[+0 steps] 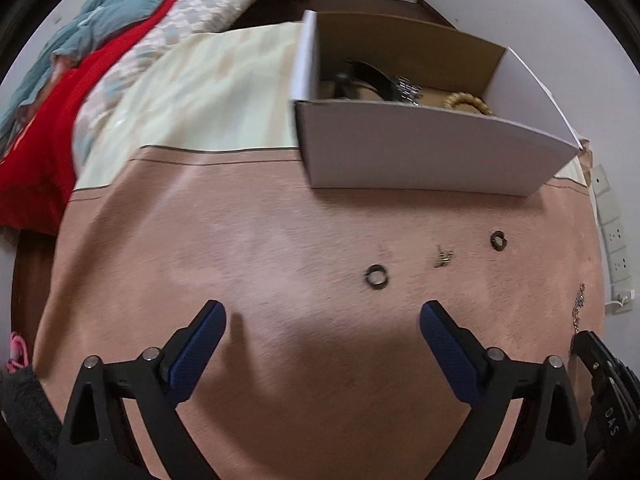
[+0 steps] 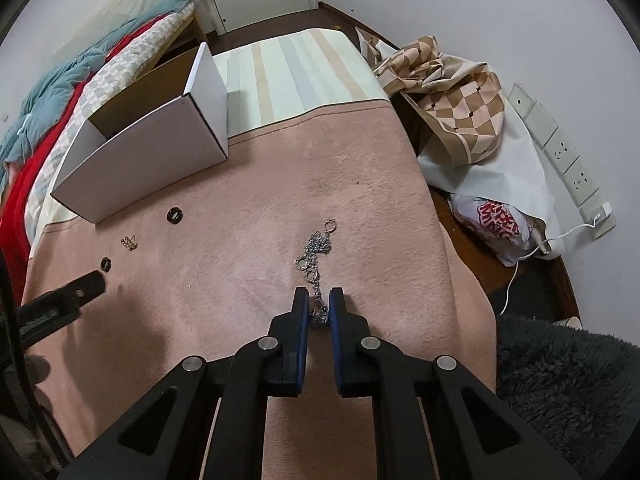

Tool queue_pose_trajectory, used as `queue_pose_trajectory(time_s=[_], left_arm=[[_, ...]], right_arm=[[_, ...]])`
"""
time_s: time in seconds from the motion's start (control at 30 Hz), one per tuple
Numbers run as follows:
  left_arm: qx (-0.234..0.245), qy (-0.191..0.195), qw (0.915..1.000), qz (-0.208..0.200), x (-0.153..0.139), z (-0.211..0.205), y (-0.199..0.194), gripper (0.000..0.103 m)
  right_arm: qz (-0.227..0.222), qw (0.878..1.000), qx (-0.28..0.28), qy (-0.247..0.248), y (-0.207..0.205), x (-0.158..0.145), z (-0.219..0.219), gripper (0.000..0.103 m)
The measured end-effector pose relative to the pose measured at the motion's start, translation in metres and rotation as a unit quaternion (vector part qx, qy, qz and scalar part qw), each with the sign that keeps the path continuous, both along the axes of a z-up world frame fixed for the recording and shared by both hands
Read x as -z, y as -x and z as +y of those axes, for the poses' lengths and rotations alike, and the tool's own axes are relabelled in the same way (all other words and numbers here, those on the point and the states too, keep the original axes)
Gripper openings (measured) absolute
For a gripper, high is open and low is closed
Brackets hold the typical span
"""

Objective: Organize jewelry
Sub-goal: 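Grasp a small black ring with the left tool while the right tool grasps the silver charm bracelet, then carry the ring and charm bracelet with both tools into the box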

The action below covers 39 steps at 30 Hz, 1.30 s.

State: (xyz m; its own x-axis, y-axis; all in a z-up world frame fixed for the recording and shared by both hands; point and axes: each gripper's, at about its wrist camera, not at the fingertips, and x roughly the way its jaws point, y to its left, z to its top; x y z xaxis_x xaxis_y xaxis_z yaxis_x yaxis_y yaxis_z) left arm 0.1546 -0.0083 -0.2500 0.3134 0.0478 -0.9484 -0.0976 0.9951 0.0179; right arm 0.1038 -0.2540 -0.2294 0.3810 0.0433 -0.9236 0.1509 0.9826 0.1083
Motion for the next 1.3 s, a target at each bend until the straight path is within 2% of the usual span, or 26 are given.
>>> queue_pose_trajectory(time_s=[0.03, 0.17, 0.23, 0.27, 0.33, 0.37, 0.53, 0.7, 0.87, 1.0, 1.17, 1.3], left_arm=[[0.003, 0.0, 1.0, 0.001, 0.002, -0.002, -0.001, 0.086], [0.019, 0.007, 0.9997, -0.011, 0.001, -0.011, -0.004, 0.073], [0.03, 0.007, 0.9993, -0.02, -0.002, -0.016, -0.005, 0.051], [0.035, 0.007, 0.9991, -0.023, -0.003, -0.019, -0.006, 0.044], [0.044, 0.009, 0.9986, -0.027, -0.006, -0.022, -0.006, 0.014], [0.046, 0.012, 0.9985, -0.027, -0.007, -0.023, -0.006, 0.01], [0.051, 0.024, 0.9978, -0.036, -0.013, -0.023, 0.0, 0.01], [0.058, 0.044, 0.9963, -0.044, -0.031, -0.017, 0.009, 0.01], [0.073, 0.063, 0.9933, -0.064, -0.068, -0.015, 0.014, 0.01], [0.08, 0.085, 0.9898, -0.082, -0.102, -0.006, 0.004, 0.01], [0.093, 0.11, 0.9845, -0.1, -0.141, 0.006, -0.024, 0.01], [0.091, 0.119, 0.983, -0.106, -0.157, 0.014, -0.053, 0.01]], right_arm=[[0.0, 1.0, 0.001, -0.001, 0.0, 0.0, -0.001, 0.01], [0.001, 1.0, 0.004, -0.003, -0.002, 0.001, -0.002, 0.01], [0.002, 1.0, 0.004, -0.003, -0.003, 0.001, -0.003, 0.01], [0.002, 1.0, 0.004, -0.003, -0.003, 0.001, -0.002, 0.01], [0.002, 1.0, 0.003, -0.003, -0.003, 0.001, -0.002, 0.01], [0.002, 1.0, 0.003, -0.002, -0.003, 0.001, -0.002, 0.01], [-0.004, 1.0, -0.001, -0.004, -0.003, -0.005, -0.001, 0.01], [-0.024, 0.999, -0.011, -0.018, -0.002, -0.026, 0.001, 0.01], [-0.063, 0.997, -0.03, -0.044, -0.004, -0.07, 0.004, 0.009], [-0.099, 0.992, -0.053, -0.062, -0.015, -0.117, 0.009, 0.009], [-0.144, 0.983, -0.086, -0.079, -0.037, -0.169, 0.022, 0.009], [-0.167, 0.977, -0.11, -0.078, -0.063, -0.193, 0.035, 0.009]])
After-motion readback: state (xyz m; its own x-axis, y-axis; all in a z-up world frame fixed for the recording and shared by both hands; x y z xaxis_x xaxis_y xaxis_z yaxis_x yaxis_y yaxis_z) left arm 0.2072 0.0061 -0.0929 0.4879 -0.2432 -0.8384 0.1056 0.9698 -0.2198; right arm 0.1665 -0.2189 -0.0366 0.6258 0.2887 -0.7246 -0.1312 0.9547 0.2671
